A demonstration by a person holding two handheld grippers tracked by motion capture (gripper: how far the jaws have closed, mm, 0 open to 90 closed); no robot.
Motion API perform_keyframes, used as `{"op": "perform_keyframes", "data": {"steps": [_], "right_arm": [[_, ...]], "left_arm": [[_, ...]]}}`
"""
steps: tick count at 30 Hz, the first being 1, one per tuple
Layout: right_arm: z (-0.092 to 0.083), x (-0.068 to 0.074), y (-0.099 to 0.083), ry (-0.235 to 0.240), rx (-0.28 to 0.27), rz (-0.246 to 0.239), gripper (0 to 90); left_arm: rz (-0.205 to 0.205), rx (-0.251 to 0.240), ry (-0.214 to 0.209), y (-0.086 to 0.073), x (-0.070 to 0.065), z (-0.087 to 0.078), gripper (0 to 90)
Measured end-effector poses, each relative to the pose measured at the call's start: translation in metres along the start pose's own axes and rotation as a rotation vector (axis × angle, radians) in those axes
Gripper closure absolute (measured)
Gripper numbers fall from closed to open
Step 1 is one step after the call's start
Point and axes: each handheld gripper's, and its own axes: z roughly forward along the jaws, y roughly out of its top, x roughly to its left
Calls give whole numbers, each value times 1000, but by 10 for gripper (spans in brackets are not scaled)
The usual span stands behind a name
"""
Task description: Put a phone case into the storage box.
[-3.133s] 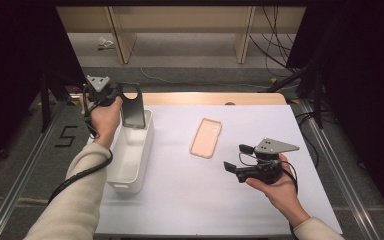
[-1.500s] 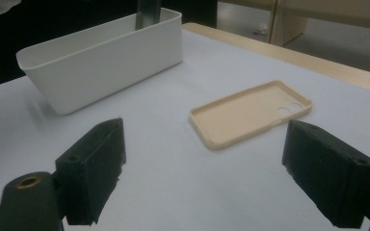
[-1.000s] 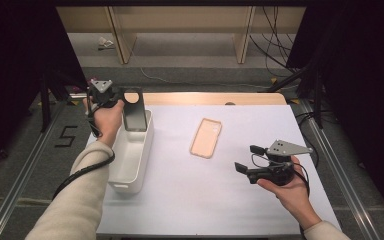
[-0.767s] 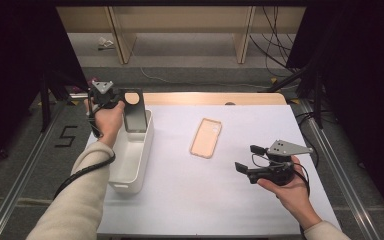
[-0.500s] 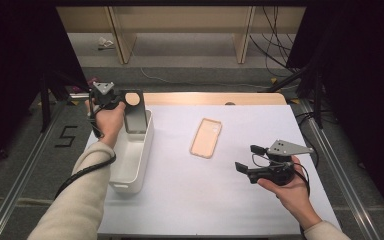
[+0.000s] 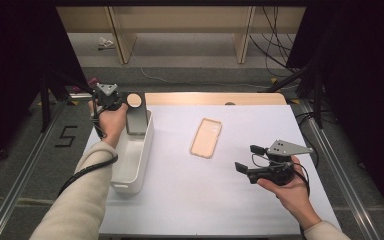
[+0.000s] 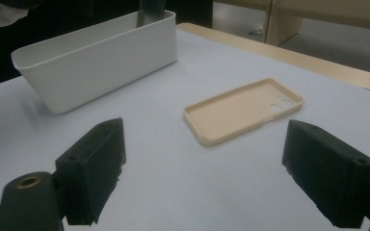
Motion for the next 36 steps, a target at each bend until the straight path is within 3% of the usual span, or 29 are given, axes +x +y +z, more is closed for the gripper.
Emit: {"op": "perform_keyframes", "data": {"steps": [27,36], "right_arm": [[0,0,0,1,-2,4,161],[0,0,0,0,-1,5,161]], "left_arm": [[53,24,13,-12,-3,10,857],[97,34,16,-11,-4,11,830]]}}
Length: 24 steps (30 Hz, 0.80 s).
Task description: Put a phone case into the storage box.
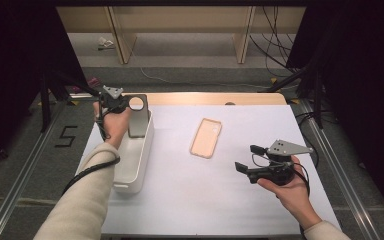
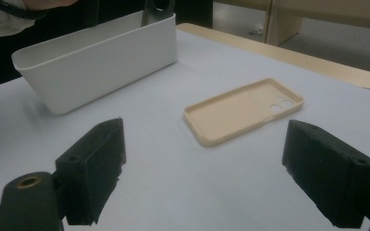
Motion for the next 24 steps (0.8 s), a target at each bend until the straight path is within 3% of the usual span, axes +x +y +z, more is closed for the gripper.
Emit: {"op": "perform_keyframes", "data": {"steps": [8,14,24], "right_arm": [[0,0,0,1,3,3,161],[0,0,0,-1,4,5,160],[1,0,0,-2,6,9,161]], "left_arm": [[29,14,-12,0,1,-1,759],[24,31,-22,0,3,-4,609],[4,44,-91,6,4,-20,381]]}}
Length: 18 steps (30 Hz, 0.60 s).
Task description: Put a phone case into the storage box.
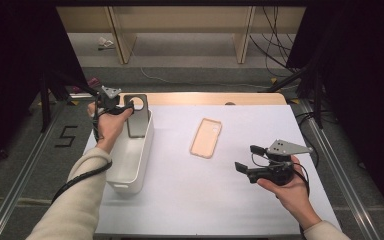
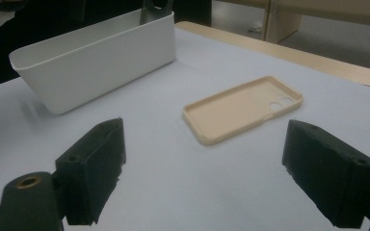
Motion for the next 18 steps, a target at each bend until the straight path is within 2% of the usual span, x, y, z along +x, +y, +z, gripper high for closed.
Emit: {"op": "perform_keyframes", "data": {"steps": [8,15,18], "right_arm": [[1,0,0,-2,6,2,160],[1,-1,-1,-4,8,3,160],[1,-1,-1,-5,8,4,161]], "left_arm": [[-20,14,-77,-1,2,-22,151],[-9,14,-121,-9,3,-40,70],[15,5,-150,-14,0,-52,60]]}}
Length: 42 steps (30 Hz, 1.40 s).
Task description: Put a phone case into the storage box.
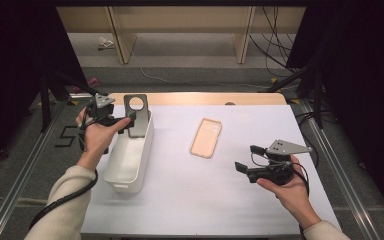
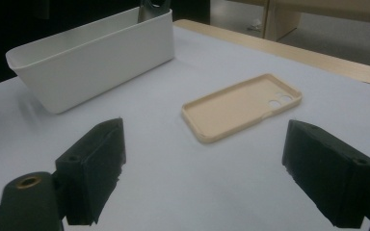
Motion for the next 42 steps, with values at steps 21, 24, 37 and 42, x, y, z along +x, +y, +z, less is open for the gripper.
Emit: {"op": "perform_keyframes", "data": {"steps": [21,24,37,42], "right_arm": [[5,-4,3,-7,-2,8,161],[6,-4,3,-5,-2,6,161],[5,-4,3,-10,-1,5,161],[10,-4,7,-12,4,0,160]], "left_arm": [[86,-113,-244,-53,-45,-75,53],[108,-120,-275,-60,-55,-80,52],[134,-105,-302,-69,-68,-81,56],[124,-112,-307,-69,-68,-80,54]]}}
